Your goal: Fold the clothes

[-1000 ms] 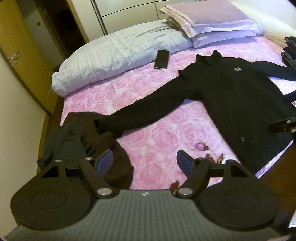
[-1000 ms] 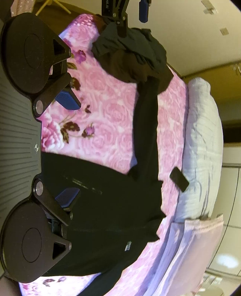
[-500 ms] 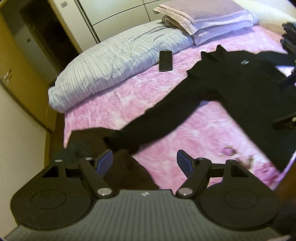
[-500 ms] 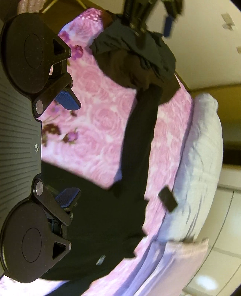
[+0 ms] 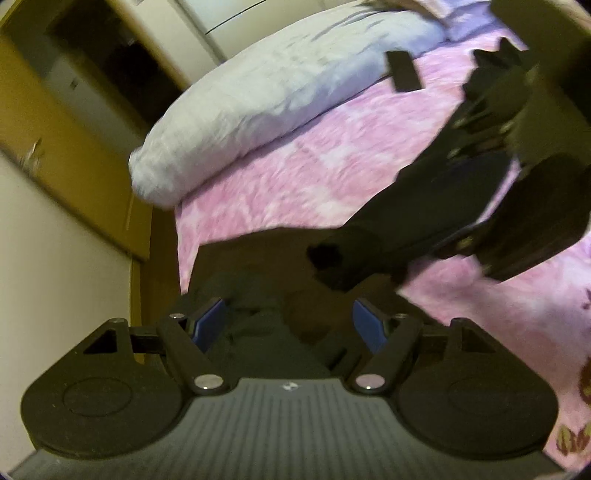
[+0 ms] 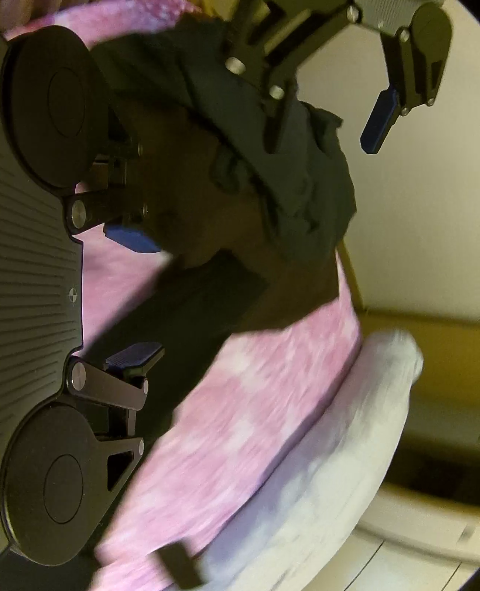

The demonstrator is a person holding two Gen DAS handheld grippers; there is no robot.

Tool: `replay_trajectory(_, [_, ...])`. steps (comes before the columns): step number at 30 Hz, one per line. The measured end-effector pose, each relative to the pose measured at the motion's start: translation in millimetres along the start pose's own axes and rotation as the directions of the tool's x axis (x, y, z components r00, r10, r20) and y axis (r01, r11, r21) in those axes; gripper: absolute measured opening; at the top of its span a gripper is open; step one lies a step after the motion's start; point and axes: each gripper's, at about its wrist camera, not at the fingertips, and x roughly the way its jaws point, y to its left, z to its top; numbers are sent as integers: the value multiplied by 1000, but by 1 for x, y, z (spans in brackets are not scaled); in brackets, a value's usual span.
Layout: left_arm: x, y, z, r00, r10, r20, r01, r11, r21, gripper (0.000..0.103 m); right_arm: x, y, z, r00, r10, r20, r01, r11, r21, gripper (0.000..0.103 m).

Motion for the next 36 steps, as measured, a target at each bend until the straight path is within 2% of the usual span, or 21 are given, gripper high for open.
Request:
replay_trajectory(2, [10,7,-9,1000,-6,-17,5,999,-42,73,35,8,12,1000,0,3,0,998,-67,58])
replay_trajectory(5, [20,12,-21,999,-9,-49,5,996,-87,73,80,16,18,999,-11,-37,5,989,-148,58])
replay_trajectory(9, [24,14,-29,997,-27,-68,19,993,-118,73,106,21,21,998,-6,-60,-7,978,-208,55])
replay_trajectory(10, [23,13,-28,997,-30,-67,22,993,-117,73,106,22,22,998,-1,-58,-12,976,-219,31])
replay_trajectory(11, [23,13,-27,997,-32,-65,25,993,-116,73,102,19,23,998,14,-58,-26,979,-201,15])
replay_trajectory(13, [21,12,-25,997,-38,-62,31,993,-115,73,86,5,26,999,16,-31,-19,995,-100,12])
replay_trajectory(15, [20,9,-19,998,-53,-46,48,993,-110,73,62,-20,27,999,31,26,-33,998,61,11])
replay_trajectory(17, [21,3,-8,997,-72,-16,71,993,-99,73,34,-51,25,994,34,103,-59,967,247,10])
replay_trajectory(20, [25,-12,17,992,-119,38,121,991,-59,73,-22,-106,15,974,-68,218,-40,889,456,10])
replay_trajectory(23, [30,-34,49,982,-168,87,169,985,-9,73,-95,-168,-12,921,-235,310,4,803,597,10])
replay_trajectory(26, [28,-63,84,967,-212,140,208,977,40,73,-180,-221,-55,825,-461,326,112,699,706,10])
replay_trajectory(28, [25,-87,105,957,-240,165,232,970,67,73,-237,-247,-99,740,-609,285,176,585,791,10])
replay_trajectory(31, [18,-130,136,942,-279,186,263,959,104,73,-292,-282,-192,644,-749,158,230,387,893,10])
replay_trajectory(34, [11,-180,161,940,-288,182,268,955,126,73,-300,-317,-295,652,-758,7,223,201,954,10])
replay_trajectory(36, [8,-215,176,945,-283,166,262,955,136,73,-290,-331,-338,700,-714,-10,203,185,962,10])
